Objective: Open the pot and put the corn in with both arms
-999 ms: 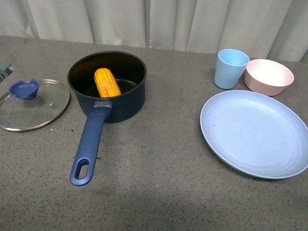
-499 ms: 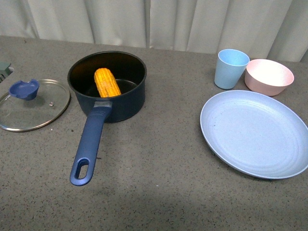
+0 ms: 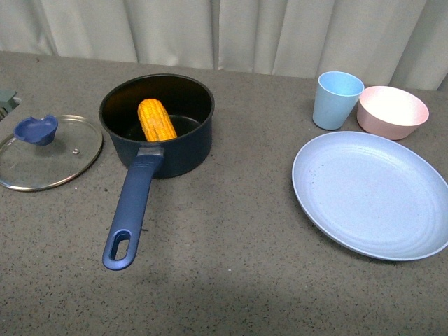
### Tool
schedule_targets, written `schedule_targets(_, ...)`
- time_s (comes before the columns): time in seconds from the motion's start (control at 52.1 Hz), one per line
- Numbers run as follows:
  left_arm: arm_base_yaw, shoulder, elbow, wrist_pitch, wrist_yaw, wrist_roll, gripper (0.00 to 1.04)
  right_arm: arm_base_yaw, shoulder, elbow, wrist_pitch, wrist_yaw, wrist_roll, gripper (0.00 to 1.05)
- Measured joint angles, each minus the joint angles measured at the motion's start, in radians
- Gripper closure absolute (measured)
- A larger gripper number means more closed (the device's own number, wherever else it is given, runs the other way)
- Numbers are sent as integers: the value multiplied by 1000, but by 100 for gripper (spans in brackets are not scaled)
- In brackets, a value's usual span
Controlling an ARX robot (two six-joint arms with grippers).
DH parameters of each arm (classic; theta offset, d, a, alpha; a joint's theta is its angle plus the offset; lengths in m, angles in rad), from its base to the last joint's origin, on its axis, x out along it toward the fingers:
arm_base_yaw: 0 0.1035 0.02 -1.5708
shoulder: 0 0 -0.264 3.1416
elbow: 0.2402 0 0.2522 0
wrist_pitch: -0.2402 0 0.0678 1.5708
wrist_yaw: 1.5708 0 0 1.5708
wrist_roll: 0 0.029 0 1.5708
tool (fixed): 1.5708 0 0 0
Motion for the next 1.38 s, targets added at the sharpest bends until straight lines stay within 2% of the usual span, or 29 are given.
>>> schedule_targets(0.25, 0, 0, 0, 0, 0, 0, 7, 0, -51, 0, -22, 0, 0, 102)
schedule_targets(0.423, 0, 0, 0, 0, 0, 0, 7, 0, -53, 0, -22, 0, 0, 75)
schedule_targets(0.672, 0, 0, 0, 0, 0, 0, 7, 0, -53, 0, -22, 0, 0, 22)
schedule_targets(0.768, 0, 0, 0, 0, 0, 0, 7, 0, -53, 0, -22, 0, 0, 8)
schedule_targets(1.383, 0, 0, 0, 0, 0, 0, 7, 0, -53, 0, -22, 0, 2, 9)
